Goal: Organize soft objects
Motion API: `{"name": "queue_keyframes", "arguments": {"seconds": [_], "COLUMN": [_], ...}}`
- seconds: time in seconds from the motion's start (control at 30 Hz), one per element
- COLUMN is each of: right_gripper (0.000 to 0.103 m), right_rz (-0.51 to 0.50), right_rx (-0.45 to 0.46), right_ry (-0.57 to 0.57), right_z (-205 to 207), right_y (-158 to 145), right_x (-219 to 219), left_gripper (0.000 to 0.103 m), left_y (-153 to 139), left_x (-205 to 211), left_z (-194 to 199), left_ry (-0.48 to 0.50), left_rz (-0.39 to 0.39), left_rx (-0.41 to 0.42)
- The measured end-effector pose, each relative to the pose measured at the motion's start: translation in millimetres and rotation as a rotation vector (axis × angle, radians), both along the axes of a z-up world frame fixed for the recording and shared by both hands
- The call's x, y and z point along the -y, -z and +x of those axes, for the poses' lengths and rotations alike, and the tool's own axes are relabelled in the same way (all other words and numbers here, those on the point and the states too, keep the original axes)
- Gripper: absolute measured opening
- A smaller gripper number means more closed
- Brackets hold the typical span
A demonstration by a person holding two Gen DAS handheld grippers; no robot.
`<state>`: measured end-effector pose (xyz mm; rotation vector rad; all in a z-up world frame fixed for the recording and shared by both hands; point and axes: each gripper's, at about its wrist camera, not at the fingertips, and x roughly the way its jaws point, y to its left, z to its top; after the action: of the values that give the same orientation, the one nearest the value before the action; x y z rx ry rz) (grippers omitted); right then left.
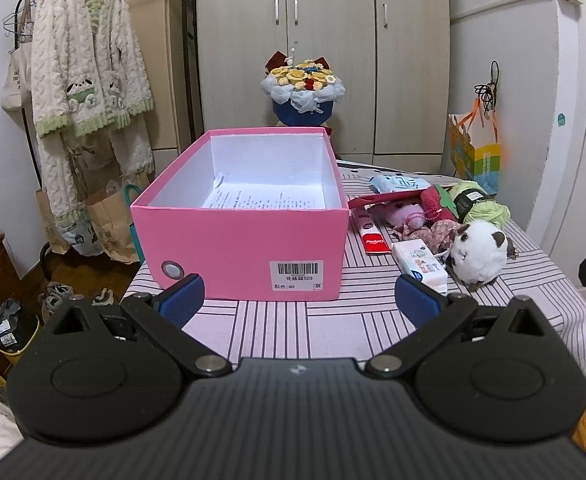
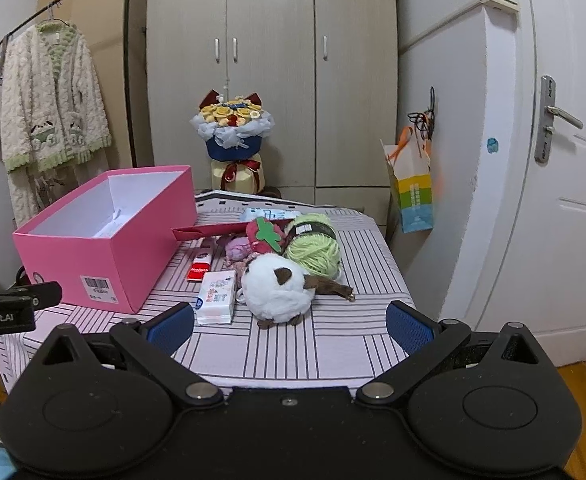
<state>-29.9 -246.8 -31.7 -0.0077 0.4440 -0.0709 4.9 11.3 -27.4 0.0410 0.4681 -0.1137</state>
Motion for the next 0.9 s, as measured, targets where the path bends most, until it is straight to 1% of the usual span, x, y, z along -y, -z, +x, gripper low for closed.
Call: {"name": "queue_keyframes", "arguments": {"seconds": [0.07, 0.13, 0.27, 0.3, 0.37, 0.43, 0.53, 0.6, 0.63, 0.7, 0.73, 0.8, 0.9], "right_gripper": [0.103, 0.103, 0.103, 0.103, 0.103, 0.103, 0.103, 0.103, 0.103, 0.103, 0.103, 0.103, 0.103], "right_rz": [-0.003, 0.010, 0.007, -0.003, -0.028, -0.046, -0.042, -0.034, -0.034, -0.035, -0.038, -0.026, 0.024], "right_rx": [0.027, 0.067, 0.083, 0.086, 0.103, 0.103, 0.081, 0.075, 0.077, 0.098, 0.104, 0.076, 0.049], "right_ry": [-0.009, -0.012, -0.017, -0.021, -0.048, -0.082, -0.120, -0.139, -0.148, -0.168, -0.175, -0.169, -0.199], "right_z": [-2, -2, 11, 14, 18, 23, 36, 45, 51, 59, 64, 79, 98], "right_y": [-2, -5, -6, -5, -4, -1, 9, 17, 23, 35, 41, 54, 69], "right_x": [1, 4, 11, 12, 12, 13, 16, 20, 22, 27, 30, 38, 50], "left_gripper": [0.103, 0.103, 0.103, 0.103, 0.103, 0.103, 0.103, 0.101, 0.101, 0.100, 0.100, 0.100, 0.100], "left_y": [-1, -2, -11, -14, -21, -27, -30, -28, -26, -23, -21, -16, -8], "left_x": [0, -3, 0, 3, 12, 18, 35, 46, 52, 56, 59, 65, 72], "left_z": [1, 4, 19, 23, 28, 31, 38, 45, 50, 57, 60, 64, 74], "left_ry": [-0.005, -0.017, -0.014, 0.003, 0.070, 0.130, 0.178, 0.217, 0.245, 0.287, 0.293, 0.291, 0.287], "left_rz": [-0.011, -0.060, -0.101, -0.091, -0.058, -0.071, -0.079, -0.082, -0.095, -0.165, -0.193, -0.214, -0.211], "left_rx": [0.000, -0.002, -0.032, -0.037, -0.030, 0.008, 0.036, 0.034, 0.026, 0.031, 0.040, 0.066, 0.099]}}
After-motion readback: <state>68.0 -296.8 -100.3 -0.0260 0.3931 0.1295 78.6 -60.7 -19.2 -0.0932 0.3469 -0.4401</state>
